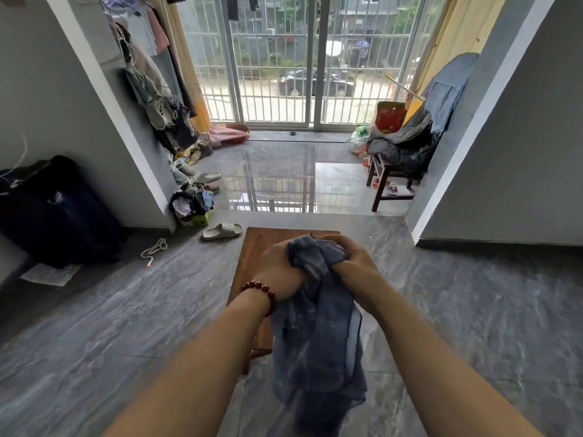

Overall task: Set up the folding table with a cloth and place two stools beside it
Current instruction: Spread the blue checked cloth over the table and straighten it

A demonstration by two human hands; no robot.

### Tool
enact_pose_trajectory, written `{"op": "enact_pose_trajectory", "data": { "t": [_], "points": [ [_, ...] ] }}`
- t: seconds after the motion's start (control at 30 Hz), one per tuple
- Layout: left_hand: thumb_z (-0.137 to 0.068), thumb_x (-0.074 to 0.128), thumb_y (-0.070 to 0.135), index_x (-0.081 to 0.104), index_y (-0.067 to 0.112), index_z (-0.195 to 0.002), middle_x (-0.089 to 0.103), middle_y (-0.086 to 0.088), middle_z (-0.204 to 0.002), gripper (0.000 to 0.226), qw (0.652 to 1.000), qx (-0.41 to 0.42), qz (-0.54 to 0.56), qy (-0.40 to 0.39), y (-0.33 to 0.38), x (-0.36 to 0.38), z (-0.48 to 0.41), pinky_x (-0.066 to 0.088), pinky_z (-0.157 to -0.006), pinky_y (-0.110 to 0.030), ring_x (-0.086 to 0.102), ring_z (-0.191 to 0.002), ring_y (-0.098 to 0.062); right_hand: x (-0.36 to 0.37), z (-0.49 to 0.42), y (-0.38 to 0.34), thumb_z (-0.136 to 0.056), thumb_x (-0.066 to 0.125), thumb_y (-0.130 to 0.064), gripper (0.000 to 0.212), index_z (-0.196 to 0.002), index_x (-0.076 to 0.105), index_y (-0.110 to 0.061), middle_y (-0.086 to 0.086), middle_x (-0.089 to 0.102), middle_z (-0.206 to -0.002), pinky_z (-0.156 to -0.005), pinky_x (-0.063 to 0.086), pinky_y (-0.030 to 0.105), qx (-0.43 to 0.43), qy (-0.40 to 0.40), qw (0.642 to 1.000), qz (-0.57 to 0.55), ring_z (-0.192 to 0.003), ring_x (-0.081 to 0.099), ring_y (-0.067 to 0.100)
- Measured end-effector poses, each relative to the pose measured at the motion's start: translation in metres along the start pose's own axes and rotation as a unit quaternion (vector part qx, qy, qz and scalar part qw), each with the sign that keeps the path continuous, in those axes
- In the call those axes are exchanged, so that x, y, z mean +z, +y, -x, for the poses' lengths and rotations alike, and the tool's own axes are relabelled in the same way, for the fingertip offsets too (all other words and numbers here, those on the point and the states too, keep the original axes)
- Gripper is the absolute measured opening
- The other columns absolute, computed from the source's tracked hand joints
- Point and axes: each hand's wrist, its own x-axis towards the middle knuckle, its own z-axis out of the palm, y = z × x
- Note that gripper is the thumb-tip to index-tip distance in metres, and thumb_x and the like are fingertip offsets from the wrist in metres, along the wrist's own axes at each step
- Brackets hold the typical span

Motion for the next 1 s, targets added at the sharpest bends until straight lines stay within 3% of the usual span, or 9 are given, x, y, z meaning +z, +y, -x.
{"op": "enact_pose_trajectory", "data": {
  "t": [0.13,0.3,0.43,0.5,0.6,0.77,0.83,0.93,1.0],
  "points": [
    [-0.078,0.058,0.011,0.056,0.027,-0.074,0.058,0.012,-0.068,0.017,0.998,-0.036,0.001,0.058,0.003,-0.002,-0.016,0.036,-0.049,-0.003,0.054,-0.064,-0.002,-0.019,-0.008,0.014,-0.078,0.074,-0.013,0.031,-0.105,0.062,-0.024,0.002,0.069,-0.102,-0.069,0.055,0.021,0.046,-0.034,0.998,-0.023,-0.093,0.067,0.016],
    [-0.077,0.060,0.015,0.052,0.023,-0.067,0.057,0.005,-0.069,0.016,0.984,-0.106,0.055,0.135,0.001,-0.004,-0.030,0.032,-0.044,-0.009,0.051,-0.062,-0.001,-0.025,-0.019,0.037,-0.063,0.087,-0.021,0.054,-0.109,0.060,-0.017,0.000,0.071,-0.101,-0.075,0.058,0.029,0.089,-0.098,0.990,0.050,-0.091,0.069,0.015],
    [-0.077,0.063,0.012,0.060,0.020,-0.075,0.063,0.008,-0.071,0.009,0.967,-0.115,0.139,0.180,0.001,-0.006,-0.035,0.037,-0.052,-0.014,0.055,-0.067,0.000,-0.025,-0.034,0.046,-0.080,0.073,-0.022,0.012,-0.087,0.064,-0.025,-0.006,0.070,-0.087,-0.079,0.057,0.035,0.073,-0.051,0.986,0.137,-0.086,0.067,0.017],
    [-0.079,0.061,0.008,0.059,0.021,-0.076,0.061,0.010,-0.071,0.013,0.962,-0.116,0.152,0.195,0.000,-0.011,-0.037,0.038,-0.050,-0.012,0.054,-0.067,0.001,-0.026,-0.042,0.045,-0.089,0.062,-0.017,0.010,-0.083,0.064,-0.026,-0.006,0.068,-0.081,-0.074,0.054,0.033,0.047,-0.008,0.986,0.160,-0.082,0.064,0.018],
    [-0.082,0.056,0.004,0.057,0.025,-0.075,0.061,0.012,-0.073,0.022,0.963,-0.096,0.167,0.186,-0.003,-0.017,-0.041,0.038,-0.047,-0.005,0.053,-0.068,0.003,-0.025,-0.052,0.036,-0.092,0.049,-0.007,0.026,-0.089,0.062,-0.029,-0.009,0.066,-0.085,-0.064,0.050,0.017,0.024,0.042,0.995,0.086,-0.082,0.061,0.013],
    [-0.083,0.058,0.003,0.062,0.017,-0.090,0.066,0.005,-0.084,0.017,0.962,-0.079,0.206,0.159,-0.010,-0.017,-0.054,0.049,-0.064,-0.018,0.059,-0.077,-0.003,-0.014,-0.072,0.031,-0.091,0.044,-0.011,0.024,-0.107,0.061,-0.008,0.018,0.063,-0.108,-0.090,0.051,0.048,0.084,0.043,0.995,-0.023,-0.103,0.059,0.036],
    [-0.082,0.058,0.003,0.062,0.023,-0.087,0.066,0.010,-0.083,0.022,0.961,-0.062,0.223,0.152,-0.012,-0.018,-0.063,0.047,-0.059,-0.010,0.059,-0.075,0.004,-0.011,-0.079,0.032,-0.073,0.057,-0.020,0.047,-0.116,0.054,-0.002,0.025,0.060,-0.113,-0.088,0.049,0.049,0.112,0.004,0.991,-0.075,-0.108,0.056,0.043],
    [-0.082,0.058,0.004,0.063,0.027,-0.085,0.067,0.012,-0.084,0.024,0.966,-0.038,0.229,0.112,-0.014,-0.020,-0.081,0.048,-0.061,-0.008,0.061,-0.077,0.006,-0.014,-0.092,0.034,-0.053,0.071,-0.021,0.074,-0.123,0.050,-0.017,0.009,0.063,-0.112,-0.085,0.054,0.039,0.088,-0.036,0.995,0.027,-0.103,0.062,0.026],
    [-0.081,0.059,0.014,0.064,0.028,-0.092,0.069,0.007,-0.091,0.019,0.978,-0.018,0.192,0.074,-0.014,-0.020,-0.098,0.052,-0.073,-0.020,0.063,-0.088,-0.006,-0.016,-0.103,0.034,-0.053,0.076,-0.023,0.062,-0.112,0.060,-0.020,0.001,0.068,-0.106,-0.086,0.055,0.041,0.086,-0.051,0.992,0.078,-0.099,0.064,0.020]
  ]
}}
